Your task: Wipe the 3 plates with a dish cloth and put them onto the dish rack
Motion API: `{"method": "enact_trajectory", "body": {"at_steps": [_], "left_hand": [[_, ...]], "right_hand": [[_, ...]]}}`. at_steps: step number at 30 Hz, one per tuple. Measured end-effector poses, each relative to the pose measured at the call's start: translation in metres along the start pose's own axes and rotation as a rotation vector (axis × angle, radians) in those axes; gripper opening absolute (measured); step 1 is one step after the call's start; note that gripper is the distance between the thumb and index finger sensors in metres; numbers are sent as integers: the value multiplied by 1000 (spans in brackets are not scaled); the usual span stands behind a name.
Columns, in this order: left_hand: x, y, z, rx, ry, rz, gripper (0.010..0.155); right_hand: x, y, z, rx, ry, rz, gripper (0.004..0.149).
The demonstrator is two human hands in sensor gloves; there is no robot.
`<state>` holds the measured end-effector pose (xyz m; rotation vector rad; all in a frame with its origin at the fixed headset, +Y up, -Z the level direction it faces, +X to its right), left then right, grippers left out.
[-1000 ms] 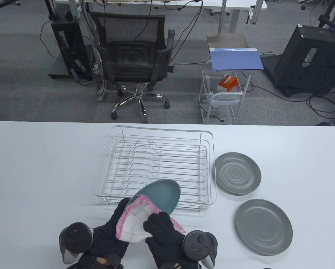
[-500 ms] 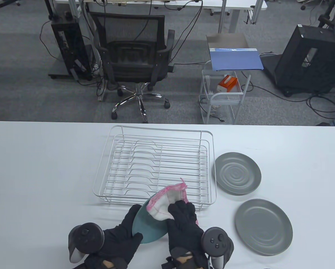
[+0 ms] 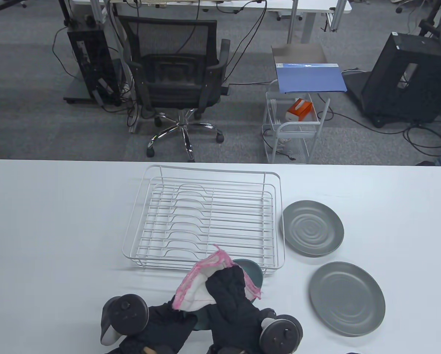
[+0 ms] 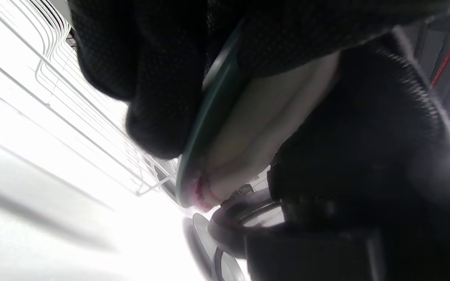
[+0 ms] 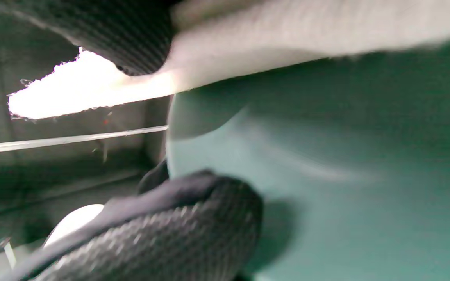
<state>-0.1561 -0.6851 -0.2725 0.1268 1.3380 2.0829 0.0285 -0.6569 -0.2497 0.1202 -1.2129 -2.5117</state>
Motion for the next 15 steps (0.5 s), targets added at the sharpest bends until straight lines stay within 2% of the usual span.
{"method": "enact_trajectory", "body": {"at_steps": [4, 7, 12, 15], "left_hand": [[4, 0, -2, 11, -3, 36, 74], [11, 1, -6, 26, 16, 76, 74], [25, 3, -9, 27, 30, 142, 74], [33, 4, -11, 32, 61, 175, 73]], "right_hand": [[19, -1, 0, -24, -61, 107, 53], [34, -1, -7, -2, -190, 206, 53], [46, 0, -19, 63, -300, 255, 52], [47, 1, -27, 111, -377, 243, 52]]}}
Point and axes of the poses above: the tracker on the back of each hand, its own z axis roughly to the thumb side, its own y axis roughly from the fingertips to the wrist, x = y × z, the point moved 5 cm from there along -y, roughly from the wrist to the fingertips, and after that the axes turned 8 degrees about z, right-handed, at the moved point
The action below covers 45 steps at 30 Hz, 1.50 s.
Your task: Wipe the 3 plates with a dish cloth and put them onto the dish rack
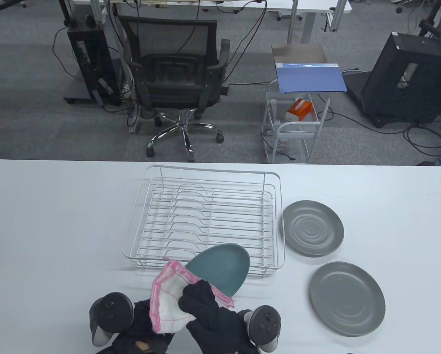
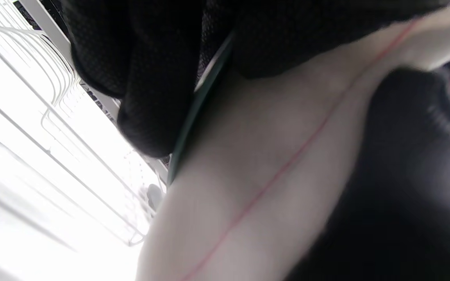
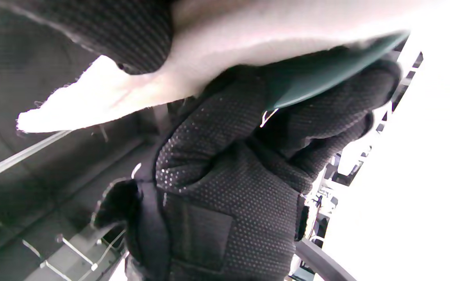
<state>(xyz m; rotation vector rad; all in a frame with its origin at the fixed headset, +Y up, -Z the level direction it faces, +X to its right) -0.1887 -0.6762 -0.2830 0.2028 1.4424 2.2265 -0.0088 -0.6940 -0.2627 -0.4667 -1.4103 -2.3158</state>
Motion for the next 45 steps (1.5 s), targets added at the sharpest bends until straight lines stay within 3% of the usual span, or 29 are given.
{"method": "enact_trajectory", "body": {"at_steps": [4, 12, 19, 28, 36, 40, 45], "left_hand": [[11, 0, -2, 4, 25, 48, 72], [18, 1, -4, 10, 9, 82, 71], [24, 2, -7, 24, 21, 105, 71], [12, -1, -9, 42, 56, 7, 71], [-9, -3, -11, 47, 79, -131, 72], [-5, -5, -21, 84, 68, -107, 68], [16, -5, -28, 91, -2, -8, 61]], "right_hand": [[-3, 0, -10, 74, 17, 12, 52], [-6, 0, -18, 165, 222, 51, 52], [-20, 2, -26, 236, 323, 18, 52], [-46, 7, -16, 245, 527, -137, 52], [-67, 10, 8, 141, 614, -249, 52], [-80, 14, 20, 64, 495, -306, 52], [-97, 26, 22, 24, 109, -433, 52]]}}
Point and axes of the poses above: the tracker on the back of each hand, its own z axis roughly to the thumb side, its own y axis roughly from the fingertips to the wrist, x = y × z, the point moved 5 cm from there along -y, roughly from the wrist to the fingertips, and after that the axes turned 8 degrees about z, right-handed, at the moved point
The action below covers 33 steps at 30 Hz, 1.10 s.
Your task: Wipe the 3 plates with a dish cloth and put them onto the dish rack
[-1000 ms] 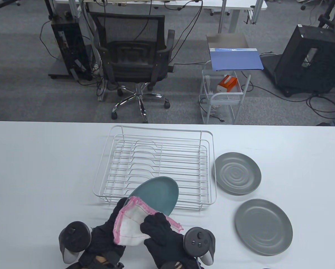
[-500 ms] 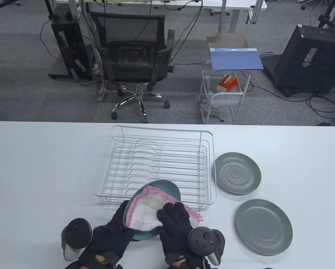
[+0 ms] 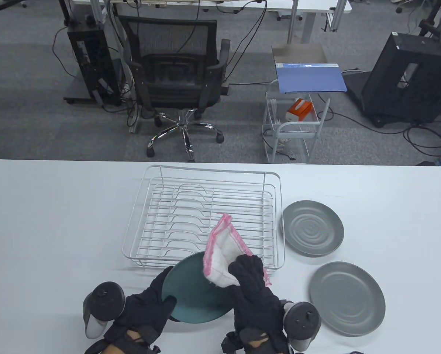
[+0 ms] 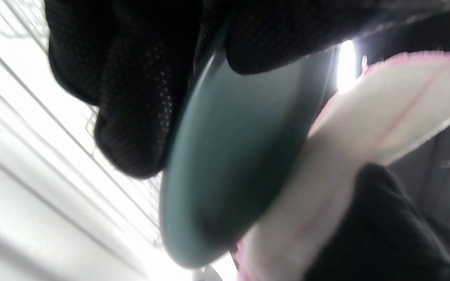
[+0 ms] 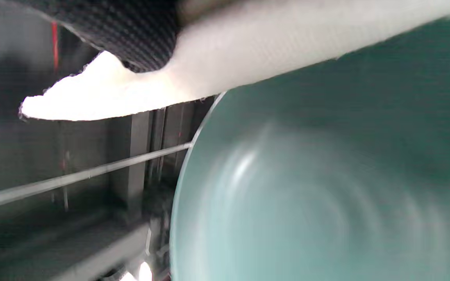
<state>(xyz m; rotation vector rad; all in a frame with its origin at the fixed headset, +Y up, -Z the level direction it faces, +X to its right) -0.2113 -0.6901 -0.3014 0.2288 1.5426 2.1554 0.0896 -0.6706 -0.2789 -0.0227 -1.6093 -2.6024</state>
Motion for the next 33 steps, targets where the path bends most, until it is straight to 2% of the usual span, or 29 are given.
{"method": "enact_trajectory", "body": {"at_steps": [4, 7, 13, 16, 19, 23, 27, 33], "left_hand": [[14, 1, -1, 2, -31, 81, 60], [24, 0, -3, 6, -60, 130, 58], [44, 9, -4, 7, -103, 279, 56], [64, 10, 5, -19, -152, 369, 54], [83, 5, 14, -21, -224, 417, 53], [108, -10, 26, -3, -316, 462, 51], [127, -38, 43, -7, -497, 495, 49], [127, -87, 40, 37, -626, 475, 47]], "right_hand": [[-8, 0, -10, 47, -176, -28, 52], [-10, 0, -16, 63, -241, -43, 52], [-18, -1, -25, 73, -240, -70, 52], [-24, -2, -29, 80, -245, -95, 52], [-28, -2, -32, 79, -254, -112, 52], [-30, -3, -35, 78, -252, -121, 52], [-25, -2, -34, 81, -260, -104, 52], [-22, -2, -34, 82, -250, -92, 52]]}}
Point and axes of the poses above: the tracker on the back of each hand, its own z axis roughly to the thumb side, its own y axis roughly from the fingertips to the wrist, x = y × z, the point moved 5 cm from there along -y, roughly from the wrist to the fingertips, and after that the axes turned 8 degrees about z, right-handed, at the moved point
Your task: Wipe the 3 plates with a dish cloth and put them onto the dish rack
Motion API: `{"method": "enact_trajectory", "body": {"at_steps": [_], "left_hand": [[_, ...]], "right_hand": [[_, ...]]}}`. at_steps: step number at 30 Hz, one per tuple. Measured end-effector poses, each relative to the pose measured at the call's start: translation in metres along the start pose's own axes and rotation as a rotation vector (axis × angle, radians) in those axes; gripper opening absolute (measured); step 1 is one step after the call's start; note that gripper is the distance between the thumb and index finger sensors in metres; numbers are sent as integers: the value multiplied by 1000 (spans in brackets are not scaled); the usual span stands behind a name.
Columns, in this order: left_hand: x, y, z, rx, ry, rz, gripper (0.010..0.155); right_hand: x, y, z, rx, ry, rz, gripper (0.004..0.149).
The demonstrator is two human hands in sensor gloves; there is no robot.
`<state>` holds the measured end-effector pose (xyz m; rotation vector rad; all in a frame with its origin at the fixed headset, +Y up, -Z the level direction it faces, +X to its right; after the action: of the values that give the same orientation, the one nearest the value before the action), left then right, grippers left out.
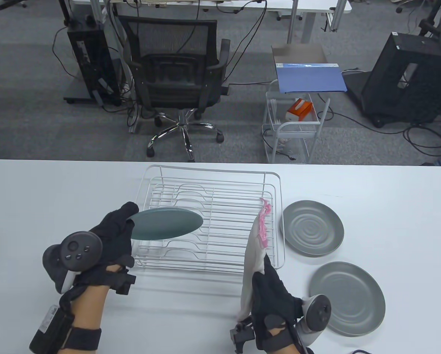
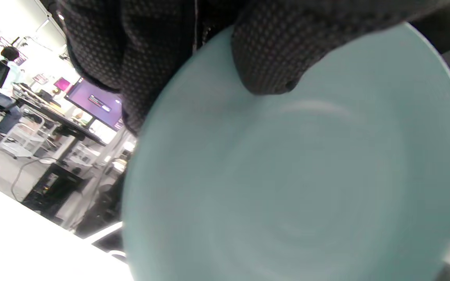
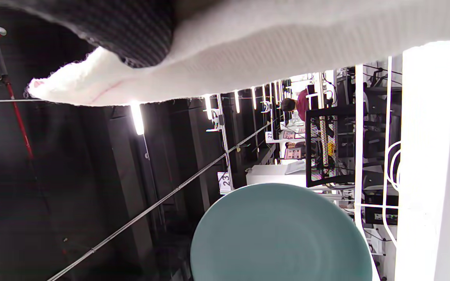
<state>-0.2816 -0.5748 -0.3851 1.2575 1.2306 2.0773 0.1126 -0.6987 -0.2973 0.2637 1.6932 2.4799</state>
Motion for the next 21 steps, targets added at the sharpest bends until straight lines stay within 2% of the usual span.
{"method": "enact_trajectory", "body": {"at_steps": [10, 21], "left_hand": [[-59, -48, 1, 35, -152, -91, 46], [-110, -58, 1, 86, -196, -247, 48]], "right_hand": [[3, 0, -1, 12, 3, 19, 52], [6, -1, -4, 29, 12, 28, 52]]}}
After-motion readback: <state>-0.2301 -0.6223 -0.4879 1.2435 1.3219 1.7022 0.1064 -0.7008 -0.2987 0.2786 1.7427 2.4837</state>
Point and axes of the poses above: the tracker on the back of each hand, its own z axis roughly to the thumb side, its own y axis roughly from the fingertips to the wrist, x = y × z, the point moved 5 cm from there along -y, roughly from the wrist to the fingertips, and after that the axes turned 8 degrees about z, right-handed, at the moved point
